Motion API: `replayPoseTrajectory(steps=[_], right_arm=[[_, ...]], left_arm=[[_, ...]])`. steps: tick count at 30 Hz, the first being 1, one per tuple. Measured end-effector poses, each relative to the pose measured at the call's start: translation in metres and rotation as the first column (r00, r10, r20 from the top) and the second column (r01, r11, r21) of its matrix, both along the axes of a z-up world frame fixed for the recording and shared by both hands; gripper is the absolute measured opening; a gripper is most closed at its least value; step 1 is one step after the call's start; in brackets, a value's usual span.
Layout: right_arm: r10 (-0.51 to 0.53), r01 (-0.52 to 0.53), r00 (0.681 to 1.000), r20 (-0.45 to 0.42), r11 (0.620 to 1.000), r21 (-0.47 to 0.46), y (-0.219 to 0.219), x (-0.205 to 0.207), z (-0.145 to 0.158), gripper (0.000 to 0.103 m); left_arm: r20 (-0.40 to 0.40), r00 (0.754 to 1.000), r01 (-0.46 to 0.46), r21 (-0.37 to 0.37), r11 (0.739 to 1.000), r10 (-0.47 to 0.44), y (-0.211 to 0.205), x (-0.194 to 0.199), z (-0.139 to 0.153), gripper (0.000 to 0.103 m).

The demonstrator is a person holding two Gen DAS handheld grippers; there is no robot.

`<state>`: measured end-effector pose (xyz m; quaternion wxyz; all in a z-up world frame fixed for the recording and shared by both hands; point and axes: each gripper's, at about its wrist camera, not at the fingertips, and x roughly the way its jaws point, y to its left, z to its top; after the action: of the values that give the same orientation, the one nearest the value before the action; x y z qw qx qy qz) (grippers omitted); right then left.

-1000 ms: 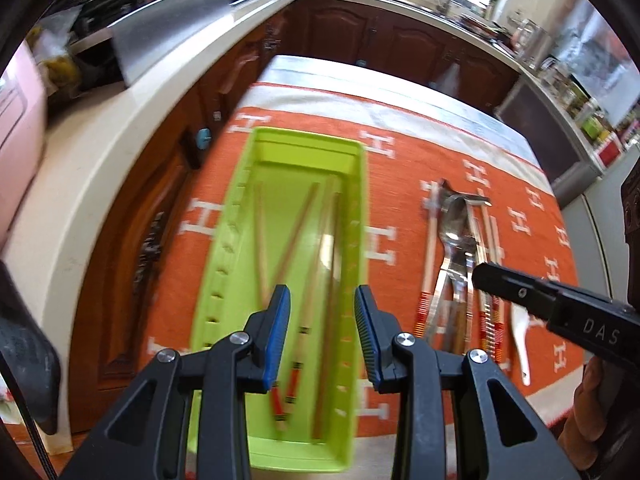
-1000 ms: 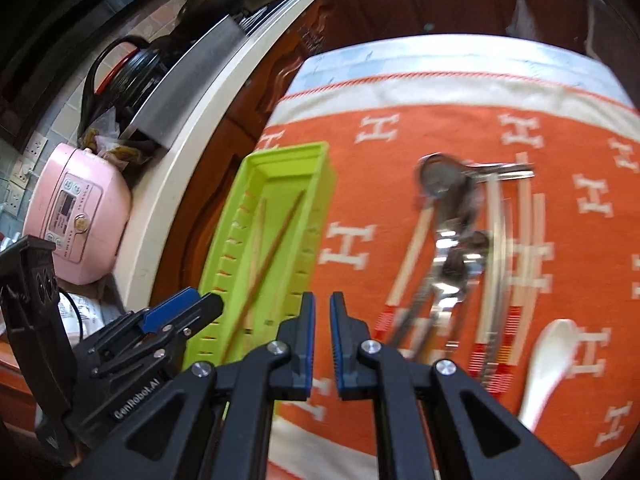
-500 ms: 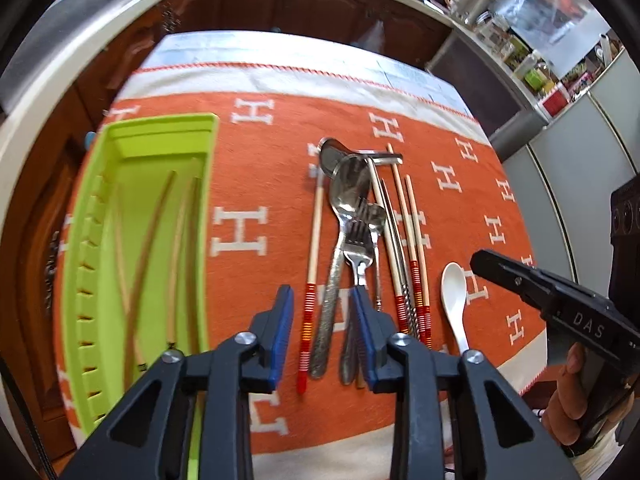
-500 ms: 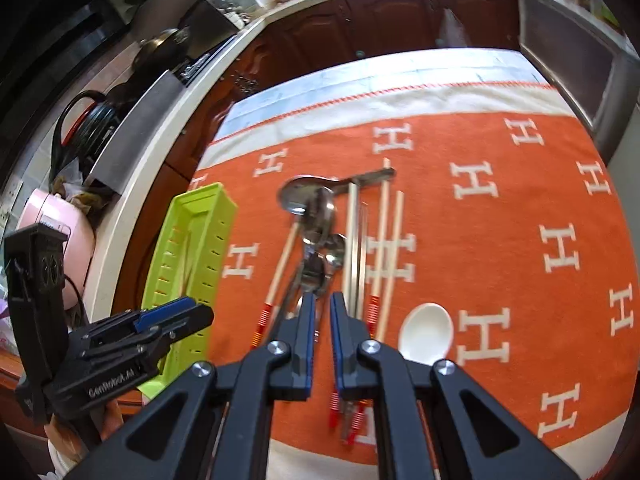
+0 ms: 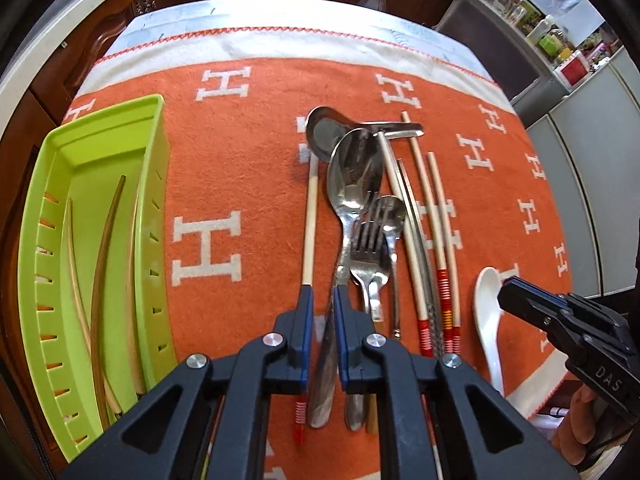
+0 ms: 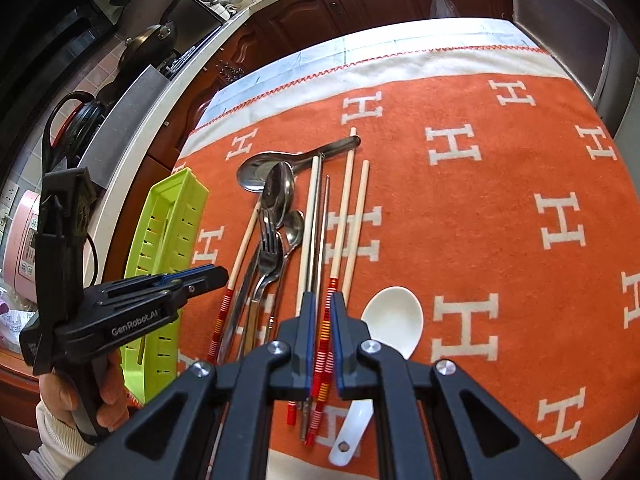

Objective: Organize utensils
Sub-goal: 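Grasp a red-striped chopstick from the pile with the left tool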

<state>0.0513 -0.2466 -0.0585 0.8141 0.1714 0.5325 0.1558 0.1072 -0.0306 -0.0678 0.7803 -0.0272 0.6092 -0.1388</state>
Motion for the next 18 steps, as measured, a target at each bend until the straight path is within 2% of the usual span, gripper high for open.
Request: replayPoseTrajectory(steps=[6, 13, 18], right_arm=[[0.019, -0.018, 1.000, -0.024, 1.000, 0.025, 0.001, 0.004, -0.013, 0.007], [0.012, -0.010, 0.999, -0.048, 0.999, 0.036, -0.001, 0.010, -0.023, 0.007], [0.000, 0.003, 0.998, -0.056, 0.999, 0.042, -0.003, 0.014, -0.025, 0.007]], left_arm=[[-0.029, 1.000, 0.001, 0.061, 0.998, 0.001, -0.007, 0.006, -0.017, 0.008], [-0.004, 1.000, -0.025, 0.044, 0.999, 0.025, -0.005, 0.007, -0.023, 0.008], [0.018, 1.000, -0.015, 0.059, 0.998, 0.014, -0.007, 0.004, -0.022, 0.008]])
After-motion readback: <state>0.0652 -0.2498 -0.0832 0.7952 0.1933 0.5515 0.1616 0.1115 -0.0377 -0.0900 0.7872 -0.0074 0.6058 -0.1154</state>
